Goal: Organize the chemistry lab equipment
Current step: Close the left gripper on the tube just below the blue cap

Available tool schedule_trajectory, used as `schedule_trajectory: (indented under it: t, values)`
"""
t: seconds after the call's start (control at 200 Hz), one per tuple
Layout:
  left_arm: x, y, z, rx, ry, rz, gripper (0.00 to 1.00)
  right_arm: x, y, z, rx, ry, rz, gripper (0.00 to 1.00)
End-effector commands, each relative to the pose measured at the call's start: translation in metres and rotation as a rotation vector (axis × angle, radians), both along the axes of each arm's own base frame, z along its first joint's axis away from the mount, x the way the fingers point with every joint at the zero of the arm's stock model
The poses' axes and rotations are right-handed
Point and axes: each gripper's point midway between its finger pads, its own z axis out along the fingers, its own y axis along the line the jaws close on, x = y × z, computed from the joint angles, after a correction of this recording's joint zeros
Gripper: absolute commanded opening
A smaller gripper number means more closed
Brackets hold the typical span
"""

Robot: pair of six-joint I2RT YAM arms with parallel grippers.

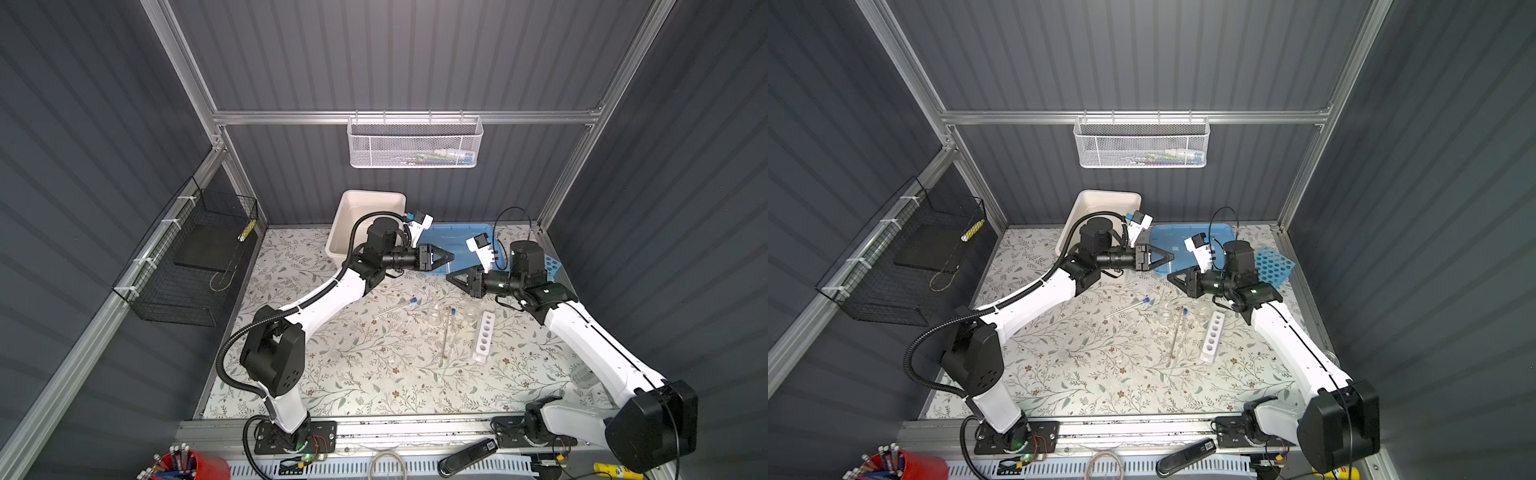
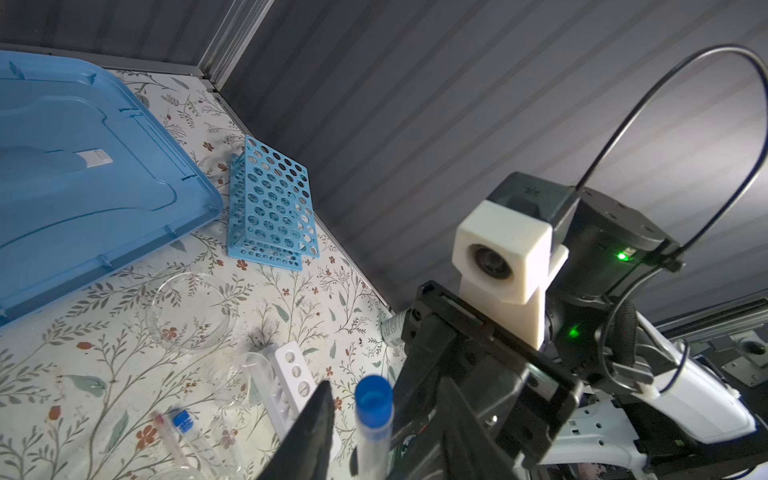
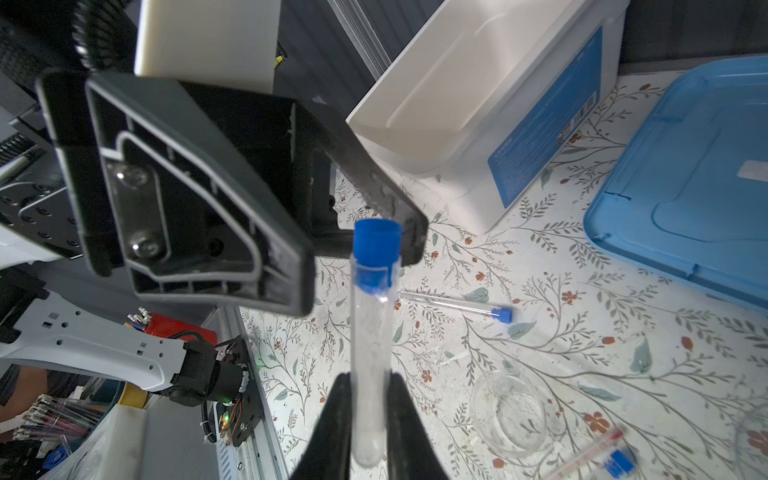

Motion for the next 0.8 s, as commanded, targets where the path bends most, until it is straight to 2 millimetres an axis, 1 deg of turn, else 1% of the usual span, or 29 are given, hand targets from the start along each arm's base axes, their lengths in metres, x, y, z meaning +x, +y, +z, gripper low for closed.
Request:
schedule_trajectory:
  t: [0.0, 0.245, 0.42, 0.555, 0.796]
  values:
    - [-0.0025, -0.0082, 0.0155, -0.042, -0.023, -0.035, 0.39, 0.0015, 0.0024, 0.0106, 0.021, -0.029, 0.018, 0.16]
    - [-0.0049, -0.0106, 0.0136, -0.039, -0.014, -0.038, 0.35, 0.0049, 0.0045, 0.0142, 0.029, -0.035, 0.025, 0.16]
    - [-0.0069, -0.0098, 0.0159, -0.043, -0.013, -0.037, 0.28, 0.0067, 0.0052, 0.0143, 0.027, -0.035, 0.028, 0.16]
    - [-0.0076, -0.0099, 0.0173, -0.046, -0.01, -0.041, 0.27, 0.008, 0.0054, 0.0166, 0.027, -0.04, 0.027, 0.16]
    - [-0.0083, -0.0092, 0.0167, -0.045, -0.006, -0.039, 0.22, 0.0098, 0.0062, 0.0172, 0.028, -0.038, 0.029, 0.16]
